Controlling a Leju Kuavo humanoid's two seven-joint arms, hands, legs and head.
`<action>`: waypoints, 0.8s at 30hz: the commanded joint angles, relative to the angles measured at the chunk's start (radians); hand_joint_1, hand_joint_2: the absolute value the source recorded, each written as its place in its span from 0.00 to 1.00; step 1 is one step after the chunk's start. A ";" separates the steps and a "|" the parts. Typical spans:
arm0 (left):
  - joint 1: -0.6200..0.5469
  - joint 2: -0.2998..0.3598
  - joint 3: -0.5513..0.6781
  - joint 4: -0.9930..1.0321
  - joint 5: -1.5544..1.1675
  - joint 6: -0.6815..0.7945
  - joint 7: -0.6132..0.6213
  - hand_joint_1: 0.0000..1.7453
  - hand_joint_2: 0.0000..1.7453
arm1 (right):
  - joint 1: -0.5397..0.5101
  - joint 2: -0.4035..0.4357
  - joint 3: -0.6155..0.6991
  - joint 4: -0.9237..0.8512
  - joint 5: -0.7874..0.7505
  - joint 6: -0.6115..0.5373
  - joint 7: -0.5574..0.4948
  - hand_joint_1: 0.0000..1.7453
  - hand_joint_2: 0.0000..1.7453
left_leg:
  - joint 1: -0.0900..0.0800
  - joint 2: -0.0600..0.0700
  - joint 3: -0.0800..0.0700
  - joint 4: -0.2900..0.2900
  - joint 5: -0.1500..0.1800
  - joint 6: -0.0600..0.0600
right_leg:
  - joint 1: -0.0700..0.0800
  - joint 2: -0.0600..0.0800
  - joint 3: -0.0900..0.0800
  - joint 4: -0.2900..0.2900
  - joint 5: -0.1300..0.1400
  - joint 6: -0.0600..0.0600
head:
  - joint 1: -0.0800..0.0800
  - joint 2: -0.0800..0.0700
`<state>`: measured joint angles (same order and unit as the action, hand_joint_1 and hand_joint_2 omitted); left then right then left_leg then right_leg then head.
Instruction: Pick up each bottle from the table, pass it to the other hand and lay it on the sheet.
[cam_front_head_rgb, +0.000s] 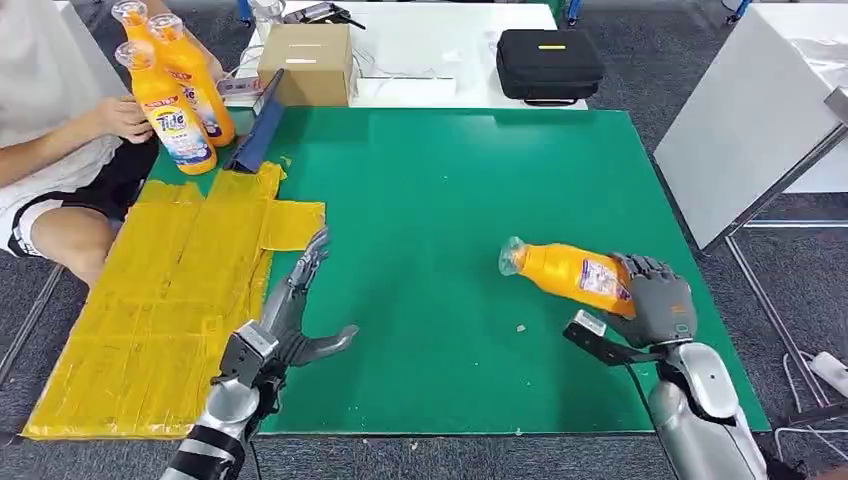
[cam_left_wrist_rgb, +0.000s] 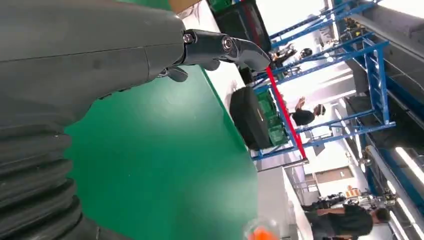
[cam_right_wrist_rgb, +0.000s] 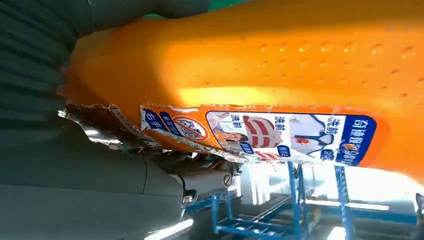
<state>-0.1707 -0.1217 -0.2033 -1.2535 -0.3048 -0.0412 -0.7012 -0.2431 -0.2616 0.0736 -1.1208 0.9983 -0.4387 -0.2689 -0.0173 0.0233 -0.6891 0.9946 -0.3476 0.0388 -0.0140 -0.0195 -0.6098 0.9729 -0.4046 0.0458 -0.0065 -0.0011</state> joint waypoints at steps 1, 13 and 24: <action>-0.037 0.003 -0.004 0.076 0.000 0.001 0.003 0.00 1.00 | -0.052 0.094 -0.061 0.072 -0.013 -0.036 -0.009 1.00 1.00 | 0.002 -0.001 0.010 0.001 -0.005 -0.005 | 0.001 0.003 0.010 0.000 -0.004 -0.003 | 0.000 0.000; -0.095 -0.038 -0.035 0.182 -0.007 -0.007 0.003 0.00 1.00 | -0.024 0.361 -0.112 -0.194 -0.557 0.066 -0.182 1.00 1.00 | 0.002 -0.001 0.004 0.001 -0.003 -0.004 | 0.001 0.002 0.004 0.000 -0.002 -0.002 | 0.000 0.000; -0.147 -0.059 -0.059 0.215 -0.011 -0.025 0.007 0.00 1.00 | -0.133 0.502 0.069 0.035 -0.666 0.222 -0.204 1.00 1.00 | 0.003 0.002 0.007 0.001 -0.004 -0.004 | 0.002 0.006 0.006 0.000 -0.002 -0.003 | 0.000 0.000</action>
<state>-0.2553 -0.1892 -0.2331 -1.1272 -0.3159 -0.0614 -0.7008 -0.2863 0.1477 0.0332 -1.2623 0.3319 -0.2304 -0.4692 -0.0169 0.0225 -0.6897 0.9944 -0.3474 0.0386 -0.0137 -0.0196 -0.6105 0.9732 -0.4049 0.0455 -0.0061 -0.0011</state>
